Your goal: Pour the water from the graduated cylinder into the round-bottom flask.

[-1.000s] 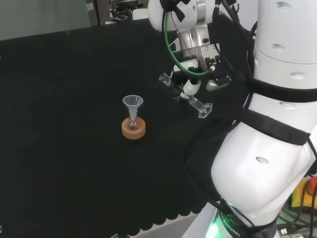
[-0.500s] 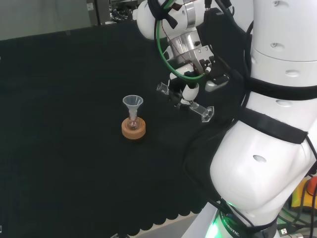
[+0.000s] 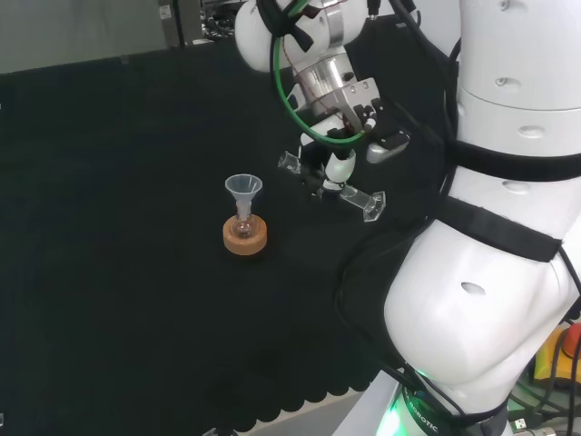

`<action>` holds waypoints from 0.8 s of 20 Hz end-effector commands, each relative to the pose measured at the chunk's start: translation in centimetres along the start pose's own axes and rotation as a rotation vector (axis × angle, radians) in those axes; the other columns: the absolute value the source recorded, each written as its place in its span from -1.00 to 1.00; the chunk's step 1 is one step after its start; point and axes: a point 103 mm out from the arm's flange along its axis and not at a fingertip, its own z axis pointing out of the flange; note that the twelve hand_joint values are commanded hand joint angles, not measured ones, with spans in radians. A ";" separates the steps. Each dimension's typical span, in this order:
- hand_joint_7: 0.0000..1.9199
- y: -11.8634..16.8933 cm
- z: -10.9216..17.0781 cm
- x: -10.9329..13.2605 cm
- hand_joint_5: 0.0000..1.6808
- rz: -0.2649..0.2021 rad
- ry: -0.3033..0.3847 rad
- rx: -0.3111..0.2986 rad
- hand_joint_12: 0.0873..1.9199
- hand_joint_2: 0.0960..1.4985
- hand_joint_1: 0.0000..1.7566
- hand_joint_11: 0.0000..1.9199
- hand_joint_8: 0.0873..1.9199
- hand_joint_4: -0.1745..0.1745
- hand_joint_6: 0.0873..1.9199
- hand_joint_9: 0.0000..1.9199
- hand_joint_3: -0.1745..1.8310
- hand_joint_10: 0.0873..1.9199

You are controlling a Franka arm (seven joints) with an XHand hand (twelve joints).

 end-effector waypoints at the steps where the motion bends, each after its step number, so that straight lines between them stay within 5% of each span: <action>1: 0.03 0.9 -0.9 1.2 0.14 0.012 -0.061 0.075 -0.26 0.46 0.43 0.26 0.02 -1.00 0.03 0.45 -0.83 -0.98; 16: 0.03 1.7 -2.7 1.7 0.14 0.108 -0.136 0.226 -0.26 0.46 0.43 0.26 0.02 -1.00 0.03 0.46 -0.83 -0.99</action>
